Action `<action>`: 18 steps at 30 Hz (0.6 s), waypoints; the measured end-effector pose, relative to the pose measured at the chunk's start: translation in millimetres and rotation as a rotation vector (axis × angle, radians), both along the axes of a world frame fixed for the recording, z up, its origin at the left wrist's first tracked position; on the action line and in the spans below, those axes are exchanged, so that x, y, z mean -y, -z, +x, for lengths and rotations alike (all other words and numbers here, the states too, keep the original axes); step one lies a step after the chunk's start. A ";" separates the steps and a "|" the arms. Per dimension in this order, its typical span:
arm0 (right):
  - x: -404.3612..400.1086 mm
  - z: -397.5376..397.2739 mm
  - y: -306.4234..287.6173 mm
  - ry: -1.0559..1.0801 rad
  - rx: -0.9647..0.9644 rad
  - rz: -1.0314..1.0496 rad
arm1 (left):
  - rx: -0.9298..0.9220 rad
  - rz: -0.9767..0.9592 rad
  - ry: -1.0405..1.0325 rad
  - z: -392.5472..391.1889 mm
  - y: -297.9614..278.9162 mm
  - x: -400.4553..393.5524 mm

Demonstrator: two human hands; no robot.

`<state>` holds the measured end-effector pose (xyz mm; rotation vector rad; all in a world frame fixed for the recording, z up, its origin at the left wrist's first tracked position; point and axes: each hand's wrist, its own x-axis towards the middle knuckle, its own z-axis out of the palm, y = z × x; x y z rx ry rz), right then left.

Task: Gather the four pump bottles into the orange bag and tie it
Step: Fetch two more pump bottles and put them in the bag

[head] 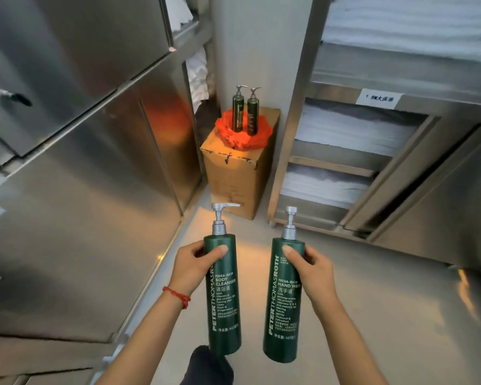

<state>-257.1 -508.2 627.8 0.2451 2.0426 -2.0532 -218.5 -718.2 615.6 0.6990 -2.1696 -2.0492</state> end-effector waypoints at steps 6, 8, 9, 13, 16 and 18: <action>52.7 -121.0 2.2 -0.012 -0.056 0.017 | -0.051 -0.007 0.015 -125.2 1.2 55.0; 69.5 -158.8 -2.6 -0.008 -0.075 0.025 | -0.037 -0.011 0.018 -165.5 -0.7 72.4; 77.1 -177.3 -4.6 -0.003 -0.086 0.031 | -0.039 -0.019 0.033 -185.1 -2.2 80.2; 99.8 -246.8 -8.8 0.011 -0.096 0.053 | -0.061 -0.033 0.087 -258.5 -9.7 106.7; 111.9 -296.7 -5.3 0.022 -0.088 0.056 | -0.062 -0.026 0.104 -308.9 -10.3 119.9; 119.6 -332.1 -0.9 0.020 -0.090 0.065 | -0.059 -0.034 0.109 -344.9 -7.6 124.0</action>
